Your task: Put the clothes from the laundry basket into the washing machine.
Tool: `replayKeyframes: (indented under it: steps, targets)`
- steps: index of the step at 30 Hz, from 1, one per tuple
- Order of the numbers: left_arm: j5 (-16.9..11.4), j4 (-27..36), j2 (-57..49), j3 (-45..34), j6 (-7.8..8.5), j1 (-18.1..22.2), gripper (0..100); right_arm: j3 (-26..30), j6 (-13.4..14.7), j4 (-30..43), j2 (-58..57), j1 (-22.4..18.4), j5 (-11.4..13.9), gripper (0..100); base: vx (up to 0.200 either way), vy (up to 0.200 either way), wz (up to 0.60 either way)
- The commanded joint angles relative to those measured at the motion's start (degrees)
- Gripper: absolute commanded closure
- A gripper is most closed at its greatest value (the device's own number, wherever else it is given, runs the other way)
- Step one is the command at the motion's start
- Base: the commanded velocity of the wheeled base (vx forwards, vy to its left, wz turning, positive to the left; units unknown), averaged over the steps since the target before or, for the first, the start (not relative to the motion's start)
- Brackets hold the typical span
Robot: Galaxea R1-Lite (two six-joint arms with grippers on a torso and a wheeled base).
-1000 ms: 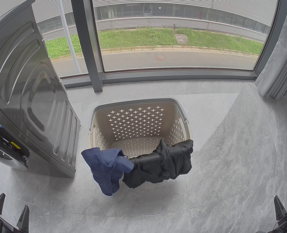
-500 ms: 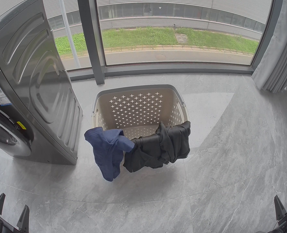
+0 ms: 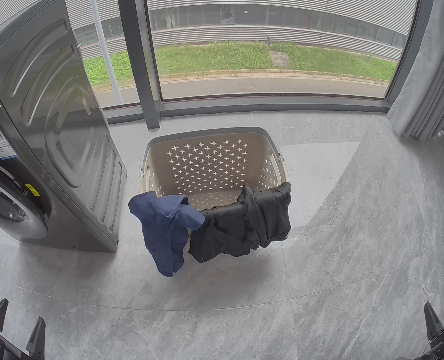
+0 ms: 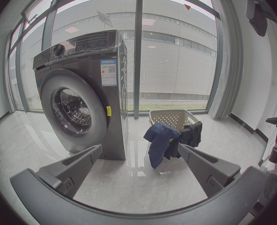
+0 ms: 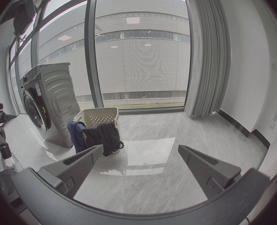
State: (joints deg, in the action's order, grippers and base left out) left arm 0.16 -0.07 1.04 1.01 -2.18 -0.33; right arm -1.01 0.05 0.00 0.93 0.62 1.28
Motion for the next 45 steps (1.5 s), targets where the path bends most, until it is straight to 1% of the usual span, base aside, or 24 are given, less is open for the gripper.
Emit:
replayKeyframes:
  steps: [1, 32, 44, 45]
  targets:
    - [0.02, -0.01, -1.04, -1.01, -0.02, -0.02, 0, 1.01, -0.05, 0.0, -0.93, -0.01, 0.04, 0, 0.0, 0.2, 0.0]
    - [0.02, -0.01, -1.04, -1.01, -0.1, -0.02, 0, 1.01, -0.05, 0.0, -0.93, -0.01, 0.04, 0, 0.0, 0.2, 0.0]
    - [0.02, -0.01, -1.04, -1.01, -0.02, -0.02, 0, 1.01, -0.05, 0.0, -0.93, -0.01, 0.04, 0, 0.0, 0.0, 0.0]
    - [0.02, -0.01, -1.04, -1.01, -0.02, -0.02, 0, 1.01, 0.04, 0.0, -0.93, -0.01, 0.04, 0, 0.0, 0.2, 0.0]
